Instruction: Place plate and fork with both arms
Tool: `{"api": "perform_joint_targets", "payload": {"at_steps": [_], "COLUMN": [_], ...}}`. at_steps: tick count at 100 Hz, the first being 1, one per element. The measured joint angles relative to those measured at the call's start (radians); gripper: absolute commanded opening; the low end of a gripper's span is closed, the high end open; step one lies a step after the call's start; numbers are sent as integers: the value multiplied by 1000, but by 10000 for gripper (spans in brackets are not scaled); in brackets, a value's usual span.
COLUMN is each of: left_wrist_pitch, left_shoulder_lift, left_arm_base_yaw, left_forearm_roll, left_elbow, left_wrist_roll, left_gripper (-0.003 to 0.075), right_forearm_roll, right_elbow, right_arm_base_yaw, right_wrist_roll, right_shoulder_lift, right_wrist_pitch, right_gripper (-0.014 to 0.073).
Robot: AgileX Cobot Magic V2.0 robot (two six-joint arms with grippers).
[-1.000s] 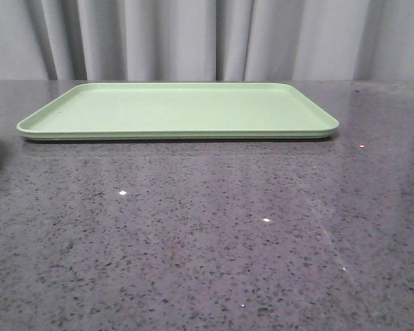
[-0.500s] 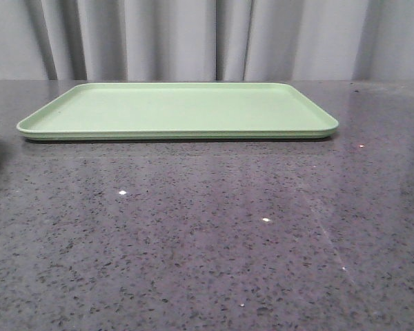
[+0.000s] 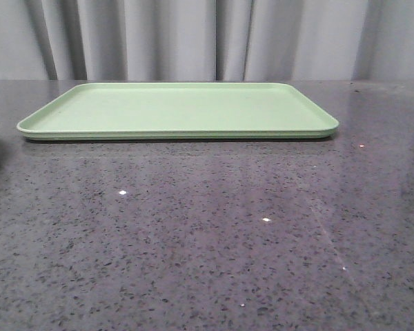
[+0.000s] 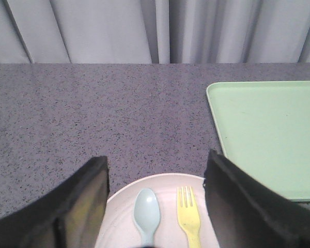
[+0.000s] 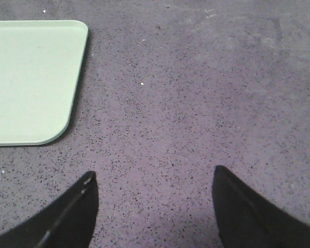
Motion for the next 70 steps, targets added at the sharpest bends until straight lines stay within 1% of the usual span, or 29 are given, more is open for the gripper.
{"api": "perform_joint_targets", "payload": {"at_steps": [14,26,50,70], "left_wrist_pitch": [-3,92,271,414], "left_shoulder_lift": [2,29,166,357], "left_arm_base_yaw": [5,50,210,247], "left_forearm_roll": [-1,6,45,45], "left_elbow": [-5,-72,-236,-335], "left_wrist_roll": [0,-22,-34,-18], "left_gripper": [420,420,420,420], "right_forearm_roll": [0,0,0,0], "right_elbow": [0,0,0,0], "right_arm_base_yaw": [0,0,0,0], "right_wrist_roll": [0,0,0,0], "right_shoulder_lift": [0,0,0,0], "right_wrist_pitch": [-2,-2,-2,-2], "right_gripper": [489,489,489,489]}}
